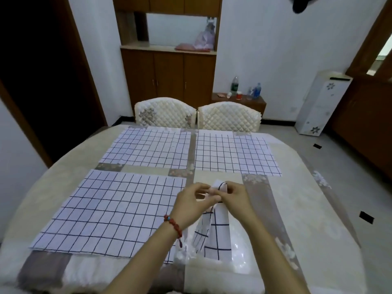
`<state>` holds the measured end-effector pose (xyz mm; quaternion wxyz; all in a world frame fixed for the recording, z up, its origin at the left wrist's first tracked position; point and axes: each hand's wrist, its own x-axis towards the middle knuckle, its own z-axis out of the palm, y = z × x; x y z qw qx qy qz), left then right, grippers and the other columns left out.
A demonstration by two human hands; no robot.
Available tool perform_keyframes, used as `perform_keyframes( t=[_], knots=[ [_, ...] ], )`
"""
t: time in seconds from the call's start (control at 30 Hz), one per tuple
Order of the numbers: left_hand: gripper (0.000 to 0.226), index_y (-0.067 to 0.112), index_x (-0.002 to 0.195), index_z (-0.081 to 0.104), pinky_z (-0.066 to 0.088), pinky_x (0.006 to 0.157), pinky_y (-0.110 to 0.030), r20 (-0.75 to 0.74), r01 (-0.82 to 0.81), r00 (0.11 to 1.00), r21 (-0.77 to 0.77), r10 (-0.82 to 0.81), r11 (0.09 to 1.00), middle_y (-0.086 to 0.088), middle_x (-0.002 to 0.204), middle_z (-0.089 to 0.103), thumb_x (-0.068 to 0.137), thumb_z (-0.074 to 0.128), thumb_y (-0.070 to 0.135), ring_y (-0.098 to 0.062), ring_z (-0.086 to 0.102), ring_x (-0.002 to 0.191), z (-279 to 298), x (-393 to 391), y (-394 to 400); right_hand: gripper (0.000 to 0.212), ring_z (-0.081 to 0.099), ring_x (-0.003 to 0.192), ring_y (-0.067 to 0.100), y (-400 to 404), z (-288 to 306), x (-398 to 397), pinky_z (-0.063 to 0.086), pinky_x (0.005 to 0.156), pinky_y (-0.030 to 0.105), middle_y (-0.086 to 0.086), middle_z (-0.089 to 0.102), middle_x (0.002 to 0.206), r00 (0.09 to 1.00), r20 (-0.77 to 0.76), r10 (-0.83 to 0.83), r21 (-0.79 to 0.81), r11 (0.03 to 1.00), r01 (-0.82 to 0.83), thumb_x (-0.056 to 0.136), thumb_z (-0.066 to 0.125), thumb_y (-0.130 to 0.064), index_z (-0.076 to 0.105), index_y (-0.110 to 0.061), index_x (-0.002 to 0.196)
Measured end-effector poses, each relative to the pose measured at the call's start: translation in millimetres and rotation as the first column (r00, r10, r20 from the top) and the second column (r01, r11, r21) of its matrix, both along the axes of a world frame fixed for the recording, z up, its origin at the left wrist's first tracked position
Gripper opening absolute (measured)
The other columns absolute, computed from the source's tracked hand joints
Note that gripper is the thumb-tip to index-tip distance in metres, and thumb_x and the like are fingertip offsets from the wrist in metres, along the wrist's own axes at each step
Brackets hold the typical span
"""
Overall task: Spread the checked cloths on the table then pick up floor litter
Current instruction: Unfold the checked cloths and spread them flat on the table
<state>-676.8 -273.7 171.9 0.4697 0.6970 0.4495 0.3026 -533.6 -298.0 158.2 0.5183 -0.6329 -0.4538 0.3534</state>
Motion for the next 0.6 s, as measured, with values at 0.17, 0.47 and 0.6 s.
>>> perform_keyframes(
  t=[0.17,0.47,0.6],
  knots=[
    [0.034,0.032,0.097,0.063,0.049,0.066,-0.009,-0.027,-0.041,0.999,0.061,0.042,0.997,0.011,0.093,0.068,0.066,0.075,0.029,0.003,0.062,0.084,-9.6,-1.2,-9.9,0.033,0.039,0.053,0.014,-1.2,6.1,-5.3,0.033,0.051,0.025,0.002,0.041,0.054,0.998,0.059,0.017,-0.029,0.999,-0.015,0.066,0.078,-0.030,0.050,-0.014,0.056],
    [0.014,0.012,0.074,0.071,0.035,0.052,-0.004,-0.140,-0.125,0.973,0.351,0.184,0.928,0.018,0.052,0.048,0.083,0.061,0.012,0.003,0.046,0.054,13.1,-23.6,12.7,0.018,0.049,0.058,0.010,-9.1,16.5,13.4,0.039,0.058,0.024,-0.004,0.055,0.059,0.955,0.177,0.236,-0.152,0.966,-0.211,0.062,0.080,-0.028,0.063,-0.022,0.058],
    [0.016,0.011,0.070,0.069,0.036,0.051,-0.005,-0.128,-0.098,0.979,0.388,0.159,0.917,0.015,0.050,0.051,0.082,0.060,0.007,0.003,0.049,0.052,29.5,-36.4,27.0,0.020,0.039,0.056,0.011,-10.6,0.1,22.6,0.030,0.057,0.026,-0.011,0.045,0.053,0.906,0.334,0.262,-0.264,0.948,-0.177,0.069,0.073,-0.024,0.060,-0.020,0.055]
  ],
)
